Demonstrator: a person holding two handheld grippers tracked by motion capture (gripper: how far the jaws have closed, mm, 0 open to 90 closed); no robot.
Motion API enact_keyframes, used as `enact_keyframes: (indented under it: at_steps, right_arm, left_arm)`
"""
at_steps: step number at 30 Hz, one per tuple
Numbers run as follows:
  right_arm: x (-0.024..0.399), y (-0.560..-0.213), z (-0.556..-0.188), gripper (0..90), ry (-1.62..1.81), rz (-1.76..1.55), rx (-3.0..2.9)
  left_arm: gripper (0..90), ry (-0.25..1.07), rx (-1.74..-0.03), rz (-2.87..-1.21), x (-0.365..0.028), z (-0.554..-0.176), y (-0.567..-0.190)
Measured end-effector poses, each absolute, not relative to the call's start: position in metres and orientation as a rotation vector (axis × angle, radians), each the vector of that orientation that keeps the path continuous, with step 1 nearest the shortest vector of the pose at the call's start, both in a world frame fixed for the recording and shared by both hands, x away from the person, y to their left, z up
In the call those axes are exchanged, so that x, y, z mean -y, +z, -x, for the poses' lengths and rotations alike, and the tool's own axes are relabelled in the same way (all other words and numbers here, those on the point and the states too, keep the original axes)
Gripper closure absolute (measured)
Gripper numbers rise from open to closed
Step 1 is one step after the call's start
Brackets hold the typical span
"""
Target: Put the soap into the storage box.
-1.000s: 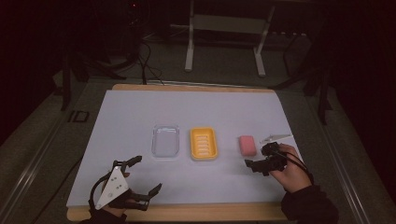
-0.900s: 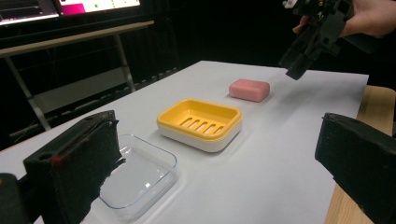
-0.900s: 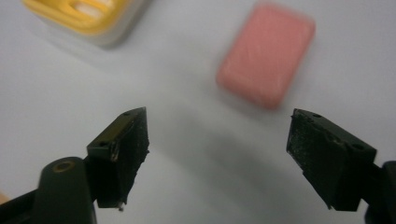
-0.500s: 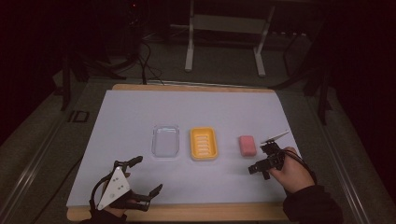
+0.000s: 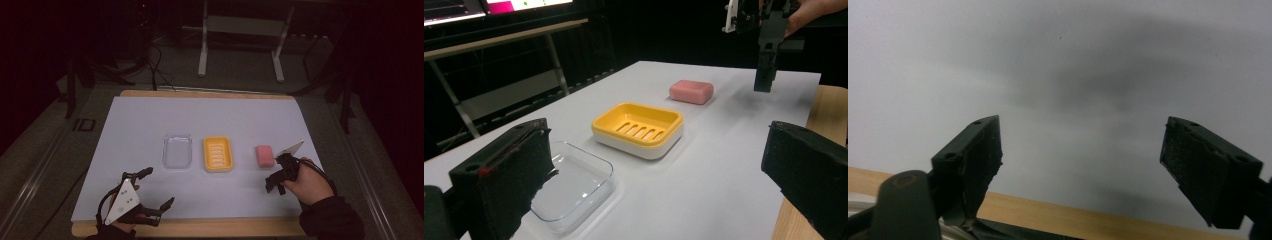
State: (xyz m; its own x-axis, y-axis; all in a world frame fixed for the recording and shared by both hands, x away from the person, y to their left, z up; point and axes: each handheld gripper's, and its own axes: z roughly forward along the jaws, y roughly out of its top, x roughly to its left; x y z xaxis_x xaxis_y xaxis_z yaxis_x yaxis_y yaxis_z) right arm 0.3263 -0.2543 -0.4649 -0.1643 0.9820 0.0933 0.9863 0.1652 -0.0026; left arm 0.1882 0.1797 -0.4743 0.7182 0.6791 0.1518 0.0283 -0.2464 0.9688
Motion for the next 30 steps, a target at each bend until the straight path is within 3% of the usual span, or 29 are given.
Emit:
enact_keyframes:
  at_steps: [12, 30]
  right_arm:
    - [0.245, -0.456, -0.338, 12.6, -0.127, 2.010, 2.342]
    - [0.229, -0.445, -0.378, 16.2, -0.130, 2.050, 2.362]
  left_arm:
    - [0.6, 0.676, -0.568, -1.731, -0.179, -0.188, -0.475]
    - [0.6, 0.672, -0.567, -1.733, -0.180, -0.189, -0.475]
